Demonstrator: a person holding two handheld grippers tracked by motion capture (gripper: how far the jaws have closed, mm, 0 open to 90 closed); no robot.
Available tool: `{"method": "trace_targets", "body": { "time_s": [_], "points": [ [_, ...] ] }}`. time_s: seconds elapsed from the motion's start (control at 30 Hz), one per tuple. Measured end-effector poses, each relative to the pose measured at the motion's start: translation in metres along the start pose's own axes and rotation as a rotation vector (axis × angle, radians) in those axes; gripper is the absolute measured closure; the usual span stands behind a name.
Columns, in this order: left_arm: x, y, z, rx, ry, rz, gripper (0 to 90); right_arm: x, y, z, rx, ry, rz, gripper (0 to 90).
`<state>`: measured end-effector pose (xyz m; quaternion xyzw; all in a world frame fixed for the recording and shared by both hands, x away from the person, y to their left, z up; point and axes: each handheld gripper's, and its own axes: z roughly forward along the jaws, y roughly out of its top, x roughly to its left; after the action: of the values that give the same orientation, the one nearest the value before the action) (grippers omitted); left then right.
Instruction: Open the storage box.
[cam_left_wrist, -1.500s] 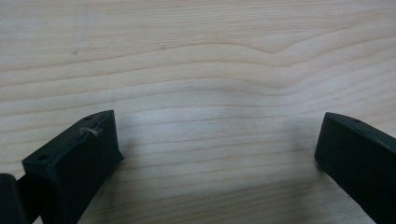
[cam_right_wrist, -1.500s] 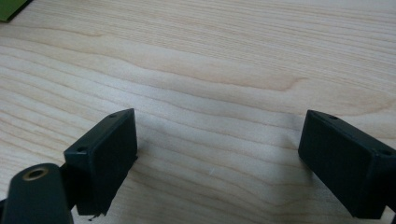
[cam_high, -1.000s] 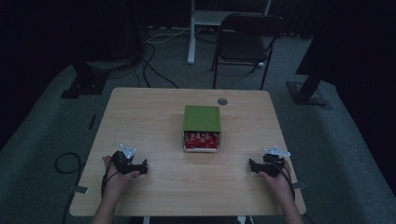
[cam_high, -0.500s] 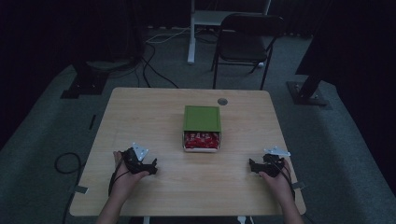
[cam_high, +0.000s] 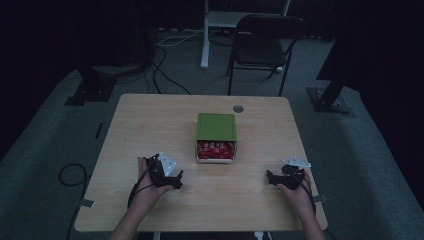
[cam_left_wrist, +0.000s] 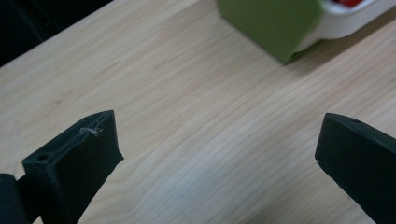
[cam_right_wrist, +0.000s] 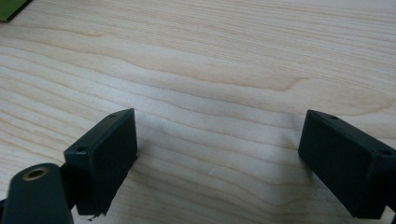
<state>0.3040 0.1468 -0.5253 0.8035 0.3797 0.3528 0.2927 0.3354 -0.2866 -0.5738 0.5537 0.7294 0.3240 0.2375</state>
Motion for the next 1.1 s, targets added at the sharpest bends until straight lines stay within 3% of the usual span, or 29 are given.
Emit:
{"method": "trace_targets", "body": {
  "time_s": [0.53, 1.1],
  "points": [
    [-0.036, 0.024, -0.003, -0.066, -0.044, 0.142, 0.5, 0.000, 0.000, 0.000, 0.000, 0.000, 0.000, 11.2],
    [-0.066, 0.040, 0.004, -0.092, -0.059, 0.301, 0.5, 0.000, 0.000, 0.000, -0.001, 0.000, 0.000, 11.2]
  ]
}}
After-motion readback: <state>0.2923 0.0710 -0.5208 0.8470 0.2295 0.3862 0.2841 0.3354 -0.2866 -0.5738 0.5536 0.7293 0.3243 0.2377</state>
